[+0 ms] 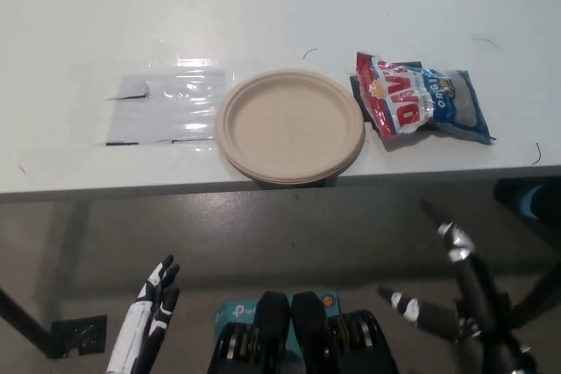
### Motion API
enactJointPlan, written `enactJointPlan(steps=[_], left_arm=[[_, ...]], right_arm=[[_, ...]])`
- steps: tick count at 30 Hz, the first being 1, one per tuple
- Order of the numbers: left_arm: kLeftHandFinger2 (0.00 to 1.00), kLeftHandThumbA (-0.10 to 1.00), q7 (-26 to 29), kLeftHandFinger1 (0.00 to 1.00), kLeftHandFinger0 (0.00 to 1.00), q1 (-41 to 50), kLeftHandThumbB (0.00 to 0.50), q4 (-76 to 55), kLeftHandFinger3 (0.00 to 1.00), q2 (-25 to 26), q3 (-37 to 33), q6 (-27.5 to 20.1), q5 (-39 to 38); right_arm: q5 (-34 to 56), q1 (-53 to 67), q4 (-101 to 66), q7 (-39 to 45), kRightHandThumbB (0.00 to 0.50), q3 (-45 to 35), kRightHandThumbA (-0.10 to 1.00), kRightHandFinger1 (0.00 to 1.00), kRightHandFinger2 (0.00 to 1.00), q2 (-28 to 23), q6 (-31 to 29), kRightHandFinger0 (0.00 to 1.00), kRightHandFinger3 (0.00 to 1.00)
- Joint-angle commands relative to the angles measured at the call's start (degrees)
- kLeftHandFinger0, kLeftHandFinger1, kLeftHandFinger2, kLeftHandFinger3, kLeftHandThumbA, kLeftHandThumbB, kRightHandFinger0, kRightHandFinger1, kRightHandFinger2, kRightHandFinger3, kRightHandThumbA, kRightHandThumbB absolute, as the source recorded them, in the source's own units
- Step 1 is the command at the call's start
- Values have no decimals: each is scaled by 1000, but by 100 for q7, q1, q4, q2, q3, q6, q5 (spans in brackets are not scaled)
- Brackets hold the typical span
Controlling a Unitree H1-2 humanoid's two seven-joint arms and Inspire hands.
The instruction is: The robot picks up a small bag of sunflower seeds on the right hand side and take it to the empty plate on the left hand side then pours some sunflower seeds on to the plate.
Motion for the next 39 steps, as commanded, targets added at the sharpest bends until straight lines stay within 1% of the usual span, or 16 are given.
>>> enactJointPlan(steps=[1,3,6,9,10,13,14,15,19,20,21,24,27,30,34,39], left_arm=[[1000,1000,34,1000,1000,-87,126,-58,1000,29,42,-455,-99],[1000,1000,17,1000,1000,-84,125,-71,1000,29,42,-419,-93],[1000,1000,37,1000,1000,-101,139,-40,1000,25,46,-418,-61],[1000,1000,42,1000,1000,-97,144,-29,1000,14,61,-418,-80],[1000,1000,48,1000,1000,-90,142,-54,1000,5,62,-398,-64],[1000,1000,59,1000,1000,-121,145,-44,1000,-2,76,-400,-58],[1000,1000,59,1000,1000,-120,153,-29,1000,-1,80,-396,-57],[1000,1000,52,1000,1000,-118,154,-10,1000,4,84,-401,-67],[1000,1000,24,1000,1000,-99,140,-39,1000,7,79,-353,-75],[1000,1000,25,1000,1000,-94,140,-32,1000,8,79,-354,-72],[1000,1000,38,1000,1000,-98,137,-22,1000,7,79,-364,-50],[1000,1000,40,1000,1000,-95,143,-13,1000,3,85,-390,-65],[1000,1000,38,1000,1000,-96,150,-29,1000,4,87,-366,-55],[1000,1000,42,1000,1000,-101,149,-13,1000,4,92,-378,-58],[1000,1000,43,1000,1000,-101,151,6,1000,3,93,-382,-56],[1000,1000,40,1000,1000,-109,142,2,1000,6,105,-369,-53]], right_arm=[[-469,-597,-469,-127,251,-319,928,1000,1000,-108,379,1000,1000],[-440,-892,-519,47,244,-446,834,1000,1000,-170,714,1000,1000],[-390,-1295,-456,246,252,-563,780,1000,1000,-308,1048,1000,1000],[-369,-1672,-247,382,262,-591,746,1000,1000,-467,1293,1000,1000],[-410,-1811,-212,487,272,-598,748,1000,1000,-531,1511,1000,1000],[-470,-2131,51,546,276,-580,731,1000,1000,-690,1655,1000,1000],[-510,-2267,169,585,296,-565,720,1000,1000,-750,1740,1000,1000],[-578,-2424,310,654,310,-527,740,1000,1000,-825,1869,1000,1000],[-665,-2756,728,830,311,-377,756,1000,1000,-1028,2030,1000,1000],[-721,-2809,813,853,311,-325,799,1000,1000,-1072,2078,1000,1000],[-792,-2894,939,850,318,-270,812,1000,1000,-1122,2101,1000,1000],[-822,-3082,1237,820,325,-161,812,1000,1000,-1208,2141,1000,1000],[-828,-3168,1396,844,319,-68,800,1000,1000,-1256,2192,1000,1000],[-850,-3231,1521,859,358,23,833,1000,1000,-1300,2218,1000,1000],[-841,-3303,1731,899,364,123,850,1000,1000,-1344,2179,1000,1000],[-963,-3439,1928,1058,393,310,886,1000,1000,-1433,2341,1000,1000]])
